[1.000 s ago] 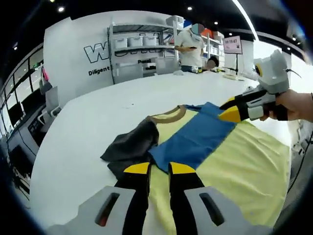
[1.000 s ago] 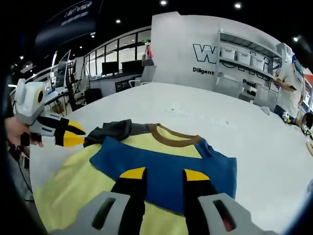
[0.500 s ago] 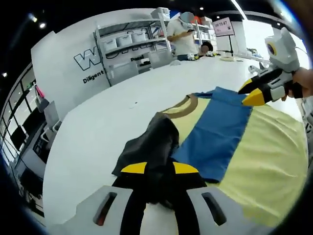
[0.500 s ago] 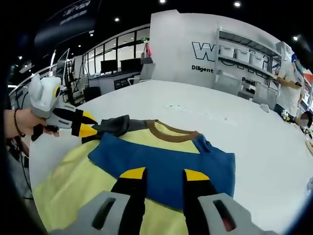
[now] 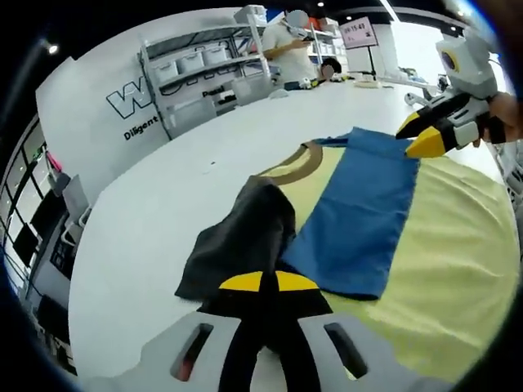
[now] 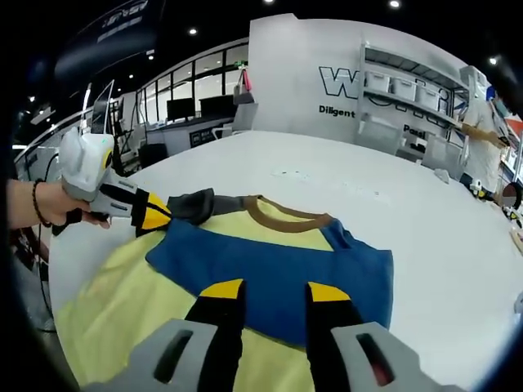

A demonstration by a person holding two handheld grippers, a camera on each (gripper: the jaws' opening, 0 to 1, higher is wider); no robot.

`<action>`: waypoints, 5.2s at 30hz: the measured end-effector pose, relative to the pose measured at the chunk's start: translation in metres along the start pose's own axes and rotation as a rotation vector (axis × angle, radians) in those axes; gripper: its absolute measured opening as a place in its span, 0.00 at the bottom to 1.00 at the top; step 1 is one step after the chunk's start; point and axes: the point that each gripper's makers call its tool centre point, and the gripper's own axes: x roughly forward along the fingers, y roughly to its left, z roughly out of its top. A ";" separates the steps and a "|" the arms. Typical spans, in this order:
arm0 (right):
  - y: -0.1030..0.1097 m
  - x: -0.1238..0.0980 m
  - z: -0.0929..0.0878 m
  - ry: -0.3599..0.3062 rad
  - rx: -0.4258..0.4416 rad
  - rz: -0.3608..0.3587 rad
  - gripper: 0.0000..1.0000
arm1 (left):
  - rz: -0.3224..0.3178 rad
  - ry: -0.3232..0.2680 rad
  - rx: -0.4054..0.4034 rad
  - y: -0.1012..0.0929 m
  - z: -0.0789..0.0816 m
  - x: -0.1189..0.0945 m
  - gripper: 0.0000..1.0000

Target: Fold the garment on the visible template until the final outline fits inside the template.

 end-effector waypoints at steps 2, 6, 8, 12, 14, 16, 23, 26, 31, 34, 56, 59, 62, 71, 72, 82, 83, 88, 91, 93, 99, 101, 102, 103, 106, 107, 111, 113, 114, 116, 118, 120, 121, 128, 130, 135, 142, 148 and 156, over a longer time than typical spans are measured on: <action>-0.002 -0.001 0.000 0.001 0.001 -0.002 0.23 | -0.006 -0.011 -0.016 0.002 0.001 0.000 0.00; -0.004 -0.001 -0.002 0.005 0.004 -0.008 0.23 | 0.007 -0.022 -0.042 0.004 0.002 -0.006 0.00; -0.004 -0.001 -0.003 0.006 0.008 -0.008 0.23 | 0.012 -0.026 -0.050 0.006 0.002 -0.010 0.00; -0.003 -0.001 -0.005 0.009 0.008 -0.007 0.23 | 0.054 -0.046 -0.063 0.016 0.006 -0.020 0.00; -0.003 -0.001 -0.005 0.012 0.008 -0.006 0.23 | 0.059 -0.051 -0.071 0.018 0.008 -0.026 0.00; -0.003 -0.001 -0.005 0.013 0.007 -0.007 0.23 | 0.057 -0.062 -0.065 0.018 0.011 -0.031 0.00; -0.005 -0.002 -0.006 0.015 0.010 -0.013 0.23 | 0.120 -0.057 -0.041 0.030 0.008 -0.049 0.00; -0.005 -0.002 -0.007 0.020 0.009 -0.012 0.23 | 0.147 -0.051 -0.069 0.037 0.003 -0.057 0.00; -0.004 -0.001 -0.012 0.035 0.019 -0.008 0.23 | 0.164 -0.051 -0.088 0.041 -0.004 -0.067 0.00; -0.004 -0.001 -0.015 0.044 0.026 -0.007 0.23 | 0.174 -0.043 -0.087 0.043 -0.009 -0.071 0.00; -0.009 -0.002 -0.023 0.077 0.019 -0.020 0.23 | 0.281 0.082 -0.132 0.042 -0.062 -0.112 0.00; -0.010 -0.001 -0.026 0.081 0.029 -0.018 0.23 | 0.290 0.108 -0.134 0.044 -0.069 -0.117 0.00; -0.010 -0.001 -0.027 0.084 0.036 -0.019 0.23 | 0.290 0.125 -0.124 0.042 -0.073 -0.122 0.00; -0.007 0.001 -0.024 0.077 0.036 -0.014 0.23 | 0.271 0.207 -0.070 0.034 -0.094 -0.134 0.00; -0.007 0.001 -0.024 0.077 0.036 -0.014 0.23 | 0.268 0.214 -0.067 0.032 -0.096 -0.135 0.00; -0.004 0.002 -0.022 0.075 0.036 -0.008 0.23 | 0.144 0.263 -0.049 0.006 -0.109 -0.136 0.01; -0.004 0.002 -0.022 0.076 0.035 -0.008 0.23 | 0.134 0.267 -0.060 0.004 -0.109 -0.135 0.01; -0.004 0.002 -0.021 0.075 0.037 -0.009 0.23 | 0.135 0.254 -0.074 0.006 -0.104 -0.140 0.04; -0.004 0.002 -0.022 0.074 0.039 -0.010 0.23 | 0.113 0.237 -0.093 0.003 -0.099 -0.146 0.09; -0.004 0.002 -0.021 0.073 0.040 -0.010 0.23 | 0.108 0.226 -0.093 0.003 -0.095 -0.150 0.13; -0.003 0.002 -0.019 0.070 0.036 -0.007 0.23 | 0.204 0.172 -0.123 0.030 -0.085 -0.160 0.18; -0.003 0.002 -0.019 0.070 0.036 -0.008 0.23 | 0.222 0.174 -0.123 0.038 -0.088 -0.159 0.18; -0.003 0.002 -0.019 0.070 0.034 -0.007 0.23 | 0.234 0.174 -0.126 0.043 -0.089 -0.159 0.18; -0.002 0.002 -0.018 0.069 0.035 -0.007 0.23 | 0.241 0.170 -0.128 0.045 -0.089 -0.159 0.18; -0.002 0.001 -0.017 0.068 0.033 -0.007 0.23 | 0.264 0.168 -0.131 0.055 -0.092 -0.158 0.18; -0.003 0.001 -0.017 0.068 0.034 -0.009 0.23 | 0.267 0.166 -0.132 0.058 -0.094 -0.156 0.19; -0.003 0.001 -0.017 0.068 0.032 -0.010 0.23 | 0.273 0.167 -0.151 0.068 -0.102 -0.149 0.19; -0.004 0.000 -0.017 0.069 0.032 -0.010 0.23 | 0.266 0.165 -0.160 0.071 -0.105 -0.145 0.20; -0.004 0.000 -0.018 0.070 0.032 -0.011 0.23 | 0.255 0.168 -0.174 0.072 -0.108 -0.142 0.20; -0.005 0.000 -0.018 0.071 0.032 -0.013 0.23 | 0.244 0.160 -0.188 0.075 -0.111 -0.138 0.21; -0.006 -0.001 -0.018 0.071 0.031 -0.014 0.23 | 0.242 0.155 -0.183 0.077 -0.111 -0.135 0.21; -0.007 -0.002 -0.018 0.072 0.032 -0.016 0.23 | 0.221 0.158 -0.180 0.076 -0.113 -0.131 0.21; -0.007 -0.002 -0.018 0.072 0.032 -0.017 0.23 | 0.206 0.161 -0.196 0.076 -0.116 -0.127 0.21; -0.009 -0.005 -0.020 0.075 0.035 -0.022 0.23 | 0.171 0.172 -0.193 0.074 -0.122 -0.114 0.20; -0.010 -0.006 -0.020 0.075 0.038 -0.026 0.23 | 0.163 0.181 -0.195 0.073 -0.124 -0.111 0.19; -0.013 -0.007 -0.020 0.072 0.042 -0.033 0.23 | 0.141 0.172 -0.200 0.069 -0.121 -0.109 0.13; -0.012 -0.006 -0.019 0.068 0.048 -0.032 0.23 | 0.115 0.147 -0.262 0.057 -0.118 -0.111 0.04; -0.012 -0.007 -0.019 0.068 0.046 -0.031 0.23 | 0.154 0.160 -0.205 0.061 -0.117 -0.114 0.11; -0.013 -0.008 -0.018 0.063 0.047 -0.031 0.23 | 0.124 0.143 -0.254 0.064 -0.117 -0.112 0.11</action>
